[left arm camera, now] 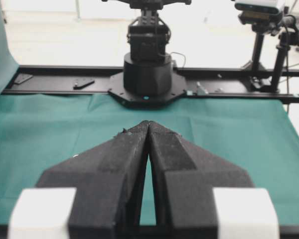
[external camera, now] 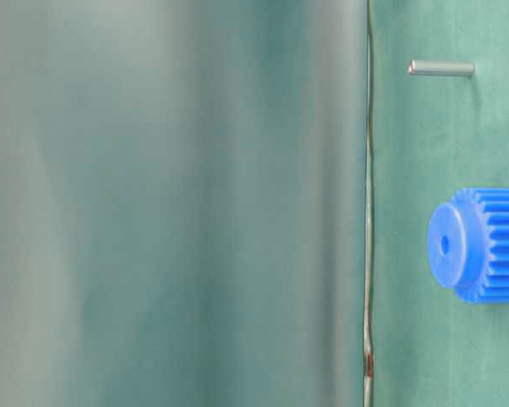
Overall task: Insert the shaft placed at a random location into the center hole of the medium gear at another random location.
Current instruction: 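Move the right gripper leftward toward the silver shaft, then lower the open right gripper around the upright silver shaft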
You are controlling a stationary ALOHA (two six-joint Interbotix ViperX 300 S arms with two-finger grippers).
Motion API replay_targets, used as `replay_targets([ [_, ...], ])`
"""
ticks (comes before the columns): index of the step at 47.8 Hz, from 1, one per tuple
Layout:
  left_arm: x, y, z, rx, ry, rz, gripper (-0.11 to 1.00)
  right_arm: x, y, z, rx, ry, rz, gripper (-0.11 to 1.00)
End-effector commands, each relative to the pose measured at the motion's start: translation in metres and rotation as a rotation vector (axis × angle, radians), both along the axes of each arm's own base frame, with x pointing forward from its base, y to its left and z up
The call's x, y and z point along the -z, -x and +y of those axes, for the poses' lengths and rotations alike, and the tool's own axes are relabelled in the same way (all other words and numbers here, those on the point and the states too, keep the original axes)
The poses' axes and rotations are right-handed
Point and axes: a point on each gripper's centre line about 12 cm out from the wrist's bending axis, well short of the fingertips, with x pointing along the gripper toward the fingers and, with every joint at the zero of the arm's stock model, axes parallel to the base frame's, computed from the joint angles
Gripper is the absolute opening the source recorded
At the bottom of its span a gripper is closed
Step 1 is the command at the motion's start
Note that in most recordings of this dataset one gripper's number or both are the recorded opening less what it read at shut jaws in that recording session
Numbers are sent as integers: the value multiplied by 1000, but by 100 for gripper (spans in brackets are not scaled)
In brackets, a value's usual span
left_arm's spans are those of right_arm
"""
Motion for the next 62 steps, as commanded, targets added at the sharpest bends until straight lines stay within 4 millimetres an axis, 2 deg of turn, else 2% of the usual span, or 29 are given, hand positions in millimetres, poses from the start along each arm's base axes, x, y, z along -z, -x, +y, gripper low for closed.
replay_targets([
  [1,-11,-3,-1,6,0,-17,0,-5,-3,-2,8,-1,-12,1],
  [14,-12,-3,-1,6,2,-14,0,-4,-6,-8,38,1,15,1],
  [30,-11,-3,-1,6,2,-12,0,29,-27,-28,125,-29,149,1],
  [33,-12,-3,-1,8,2,-14,0,38,-34,-33,143,-41,172,7],
  [36,-11,-3,-1,6,2,-11,0,46,-41,-38,161,-51,201,20],
  [38,-11,-3,-1,6,0,-11,0,54,-46,-42,177,-60,229,31],
  [43,-11,-3,-1,6,2,-9,0,72,-55,-54,217,-78,295,66],
  [47,-11,-3,-1,8,2,-12,0,90,-62,-64,250,-90,353,88],
  [49,-11,-3,-1,6,2,-9,0,98,-65,-67,260,-94,374,90],
  [54,-11,-3,-1,8,2,-11,0,111,-72,-73,277,-99,403,84],
  [62,-11,-3,-1,6,2,-11,0,133,-80,-81,303,-122,455,85],
])
